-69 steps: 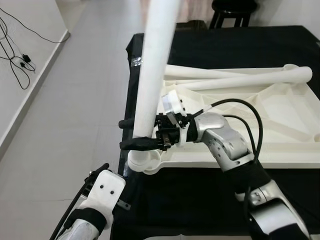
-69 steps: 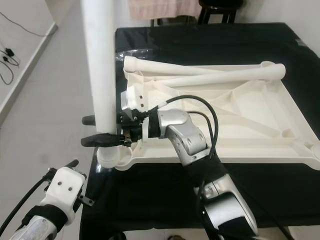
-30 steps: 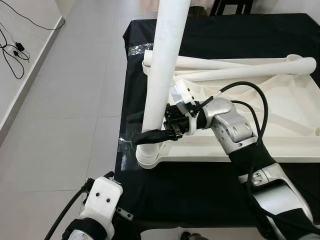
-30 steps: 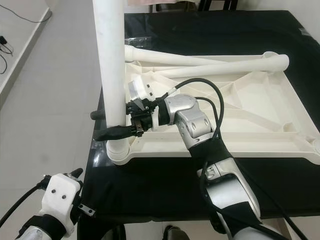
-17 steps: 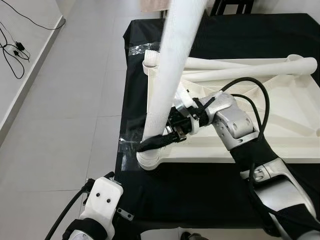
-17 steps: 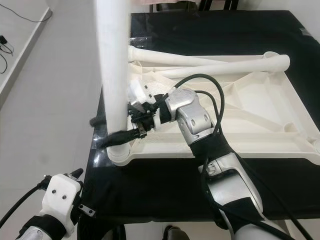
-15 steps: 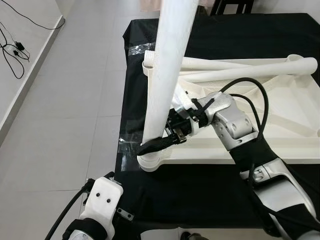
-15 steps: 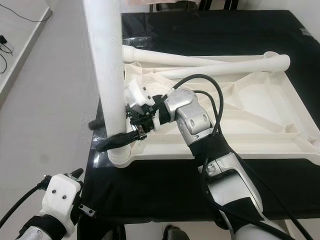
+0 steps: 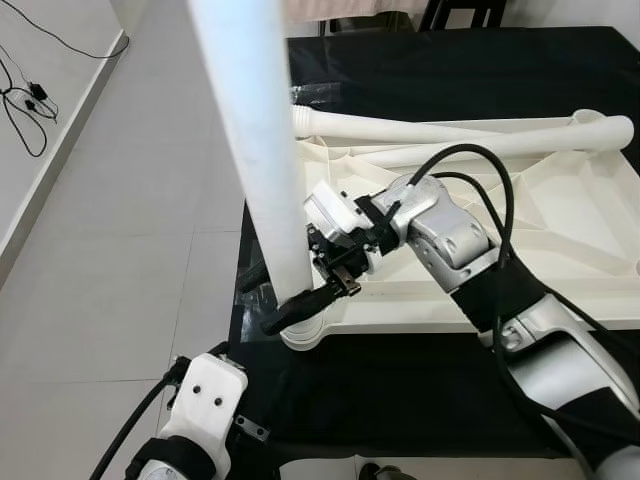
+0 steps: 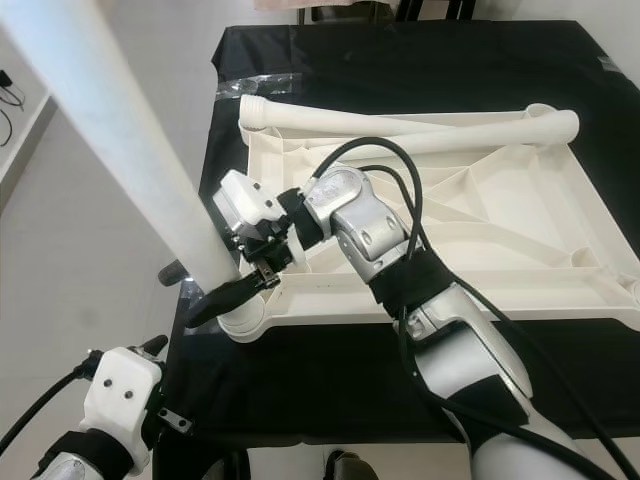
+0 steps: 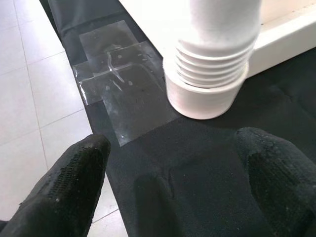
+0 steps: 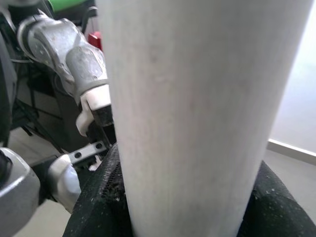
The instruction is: Building children table
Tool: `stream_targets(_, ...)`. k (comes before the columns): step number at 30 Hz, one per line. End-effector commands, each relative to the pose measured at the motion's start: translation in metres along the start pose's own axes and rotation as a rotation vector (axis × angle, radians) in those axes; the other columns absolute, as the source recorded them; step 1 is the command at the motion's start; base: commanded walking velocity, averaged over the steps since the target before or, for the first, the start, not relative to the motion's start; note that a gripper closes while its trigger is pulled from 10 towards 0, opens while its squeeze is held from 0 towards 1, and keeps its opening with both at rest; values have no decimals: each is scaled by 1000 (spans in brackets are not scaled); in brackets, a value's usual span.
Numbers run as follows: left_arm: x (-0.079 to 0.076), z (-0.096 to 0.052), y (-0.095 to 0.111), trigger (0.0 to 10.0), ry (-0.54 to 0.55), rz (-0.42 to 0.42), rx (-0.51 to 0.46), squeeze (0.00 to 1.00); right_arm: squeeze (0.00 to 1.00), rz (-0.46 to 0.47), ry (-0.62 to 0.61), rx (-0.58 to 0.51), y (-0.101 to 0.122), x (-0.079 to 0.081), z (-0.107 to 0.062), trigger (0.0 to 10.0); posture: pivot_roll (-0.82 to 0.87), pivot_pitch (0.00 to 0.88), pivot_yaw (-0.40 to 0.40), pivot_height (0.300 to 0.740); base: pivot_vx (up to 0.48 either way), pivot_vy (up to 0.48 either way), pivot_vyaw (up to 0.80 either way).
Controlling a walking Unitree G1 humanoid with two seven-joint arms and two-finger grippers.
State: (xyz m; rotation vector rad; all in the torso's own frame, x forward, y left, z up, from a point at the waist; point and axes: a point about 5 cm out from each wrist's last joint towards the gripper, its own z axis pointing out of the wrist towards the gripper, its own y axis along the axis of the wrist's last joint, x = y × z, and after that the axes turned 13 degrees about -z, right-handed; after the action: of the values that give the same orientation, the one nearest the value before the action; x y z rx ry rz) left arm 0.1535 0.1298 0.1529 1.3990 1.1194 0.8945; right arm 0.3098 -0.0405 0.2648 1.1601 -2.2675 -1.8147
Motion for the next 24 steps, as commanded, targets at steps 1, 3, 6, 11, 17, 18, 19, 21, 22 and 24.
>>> stream_targets(1,-2,-2,-2,10000,1,-3,16,0,0,101,78,-1,-19,12,11,10000,98,281,-27,740,0,0,0)
stream_targets(3,-2,-2,-2,10000,1,-3,16,0,0,102,78,-1,-20,12,11,10000,98,281,-27,740,0,0,0)
stream_targets(6,-2,-2,-2,10000,2,-5,15,0,0,100,32,-48,-22,8,11,10000,99,282,-27,740,0,0,0)
stream_targets(11,-2,-2,-2,10000,3,-4,14,0,0,88,-38,-67,-27,4,7,10000,98,281,-26,740,0,0,0)
stream_targets(17,-2,-1,-2,10000,5,-5,13,0,0,77,-164,-40,-33,5,0,10000,91,279,-26,740,0,0,0)
stream_targets(18,-2,-1,-2,10000,5,-5,13,0,0,76,-187,-37,-34,6,-2,10000,91,279,-26,740,0,0,0)
stream_targets(19,-2,-1,-2,10000,5,-6,13,0,0,80,-227,-31,-35,7,-4,10000,87,276,-25,740,0,0,0)
stream_targets(21,-2,0,-2,10000,5,-5,13,0,0,81,-311,-14,-39,9,-10,10000,86,276,-25,740,0,0,0)
stream_targets(22,-1,0,-2,10000,5,-5,13,0,0,82,-342,-9,-40,10,-12,10000,86,276,-25,740,0,0,0)
stream_targets(24,-1,0,-3,10000,5,-4,13,0,0,84,-375,2,-41,11,-15,10000,82,274,-24,740,0,0,0)
